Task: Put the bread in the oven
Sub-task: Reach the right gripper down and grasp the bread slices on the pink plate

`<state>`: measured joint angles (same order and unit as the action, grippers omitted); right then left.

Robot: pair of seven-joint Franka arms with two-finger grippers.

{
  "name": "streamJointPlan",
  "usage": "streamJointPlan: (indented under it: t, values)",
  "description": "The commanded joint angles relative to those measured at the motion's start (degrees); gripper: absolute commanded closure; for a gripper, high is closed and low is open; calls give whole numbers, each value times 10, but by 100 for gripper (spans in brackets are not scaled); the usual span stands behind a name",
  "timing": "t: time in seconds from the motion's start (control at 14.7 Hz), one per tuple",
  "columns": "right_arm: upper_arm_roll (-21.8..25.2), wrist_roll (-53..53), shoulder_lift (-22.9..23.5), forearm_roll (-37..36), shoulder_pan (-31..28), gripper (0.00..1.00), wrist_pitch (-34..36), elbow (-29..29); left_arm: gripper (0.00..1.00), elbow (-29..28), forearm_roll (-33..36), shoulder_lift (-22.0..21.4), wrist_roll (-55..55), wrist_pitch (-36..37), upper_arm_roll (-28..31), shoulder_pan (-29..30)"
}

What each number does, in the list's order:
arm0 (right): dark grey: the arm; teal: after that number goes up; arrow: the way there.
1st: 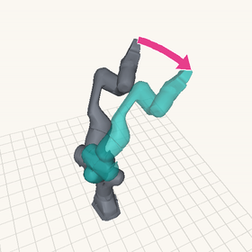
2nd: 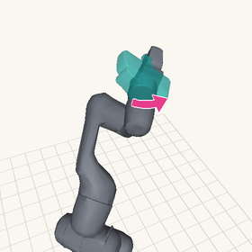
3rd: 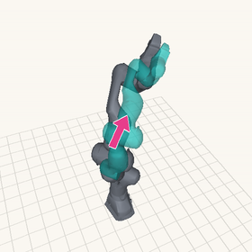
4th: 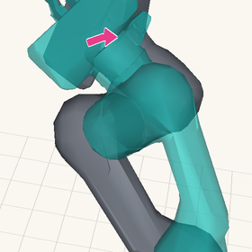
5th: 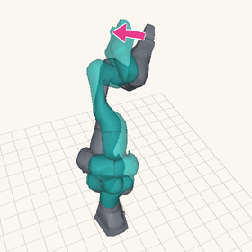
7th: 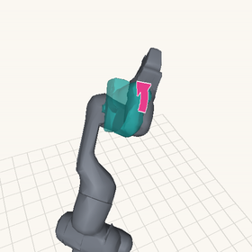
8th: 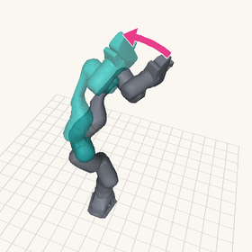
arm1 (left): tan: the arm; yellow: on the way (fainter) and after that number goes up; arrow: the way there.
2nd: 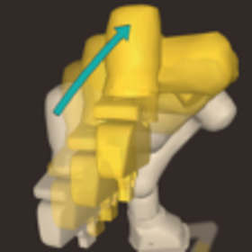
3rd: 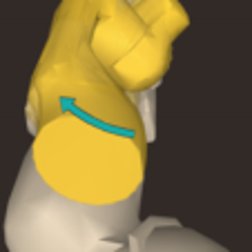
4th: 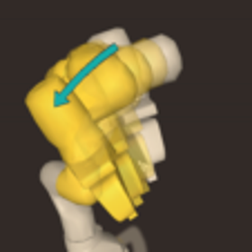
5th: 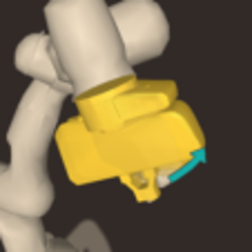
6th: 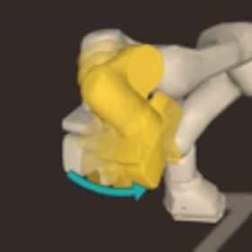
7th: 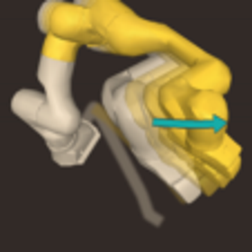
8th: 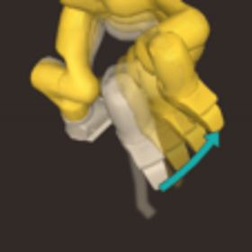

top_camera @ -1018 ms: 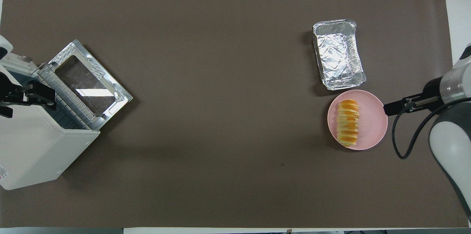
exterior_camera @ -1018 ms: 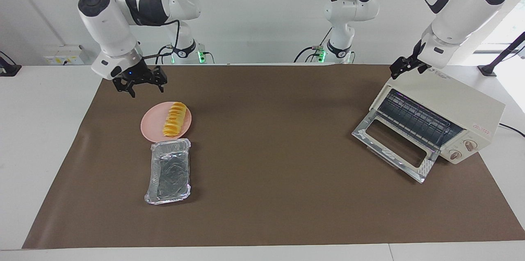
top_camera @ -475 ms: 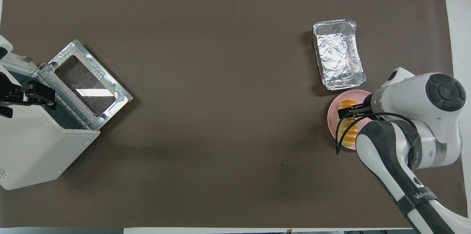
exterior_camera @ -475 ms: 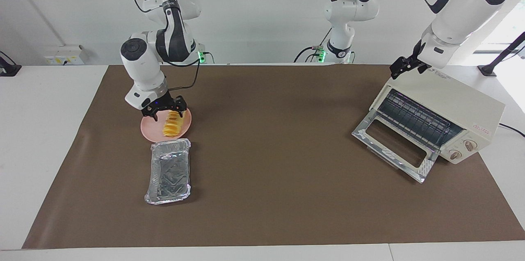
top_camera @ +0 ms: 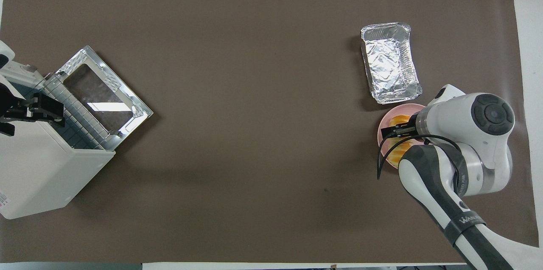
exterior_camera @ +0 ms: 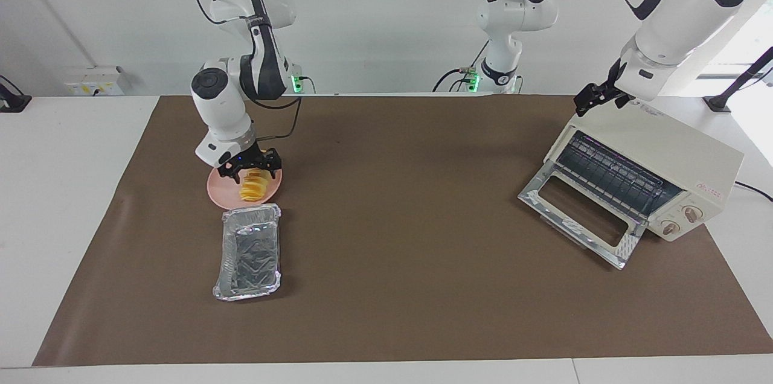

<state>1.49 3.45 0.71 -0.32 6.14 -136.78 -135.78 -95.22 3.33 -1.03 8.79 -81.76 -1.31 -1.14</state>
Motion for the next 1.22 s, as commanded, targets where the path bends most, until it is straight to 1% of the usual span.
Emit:
streamJointPlan:
  t: [0.0,0.27,0.34,0.41,0.48,0.54,0.61,0.88,1.02,1.15]
  values:
    - [-1,-8,4,3,-1,0,-30,-14,0,-2,-9,-10,-2,6,-3,7]
    - [0,-9,14,3,-2,0,-40,-16,0,-2,-9,-10,-2,6,-3,7]
    - [-1,-9,17,3,-3,4,-44,-15,0,-2,-9,-10,-1,6,-3,7]
    - [0,-9,19,3,-3,26,-45,-15,0,-2,-9,-10,-2,6,-4,7]
    - [0,-9,19,3,-3,62,-43,-14,0,-2,-9,-10,-2,6,-3,7]
    - [0,-9,19,3,-3,88,-41,-13,0,-2,-9,-10,-2,6,-4,7]
    - [0,-10,19,3,-3,100,-38,-11,0,-2,-9,-10,-2,6,-3,7]
    - [0,-9,21,3,-1,100,-31,1,0,-2,-9,-10,-2,6,-3,7]
    - [0,-5,20,3,-2,100,0,19,0,-2,-9,-10,-2,6,-3,7]
    - [0,-2,19,3,-4,100,55,55,0,-2,-9,-10,-2,6,-3,7]
